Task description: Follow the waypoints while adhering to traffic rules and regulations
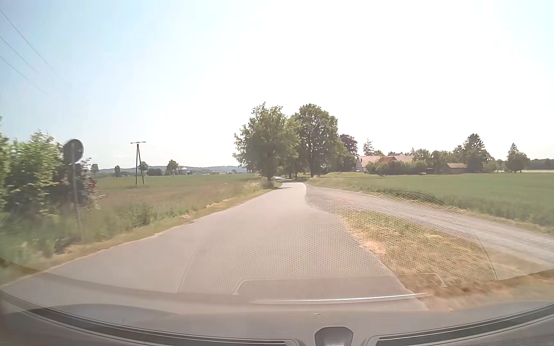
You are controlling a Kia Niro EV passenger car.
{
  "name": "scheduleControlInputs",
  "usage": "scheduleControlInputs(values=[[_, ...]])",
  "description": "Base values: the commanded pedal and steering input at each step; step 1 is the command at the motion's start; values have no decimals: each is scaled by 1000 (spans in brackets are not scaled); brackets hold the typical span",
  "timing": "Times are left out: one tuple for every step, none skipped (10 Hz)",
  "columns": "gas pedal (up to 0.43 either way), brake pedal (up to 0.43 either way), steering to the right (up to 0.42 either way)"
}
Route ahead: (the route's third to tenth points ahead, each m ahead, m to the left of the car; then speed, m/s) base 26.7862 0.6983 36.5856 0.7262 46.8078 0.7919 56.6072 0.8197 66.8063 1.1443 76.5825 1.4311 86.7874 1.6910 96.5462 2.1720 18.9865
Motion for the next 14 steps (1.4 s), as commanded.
scheduleControlInputs(values=[[130, 6, -13], [130, 6, -15], [130, 6, -15], [130, 6, -15], [130, 6, -14], [138, 6, -12], [157, 6, -9], [169, 6, -4], [169, 6, 2], [169, 6, 5], [169, 6, 7], [169, 6, 11], [169, 6, 14], [169, 6, 16]])
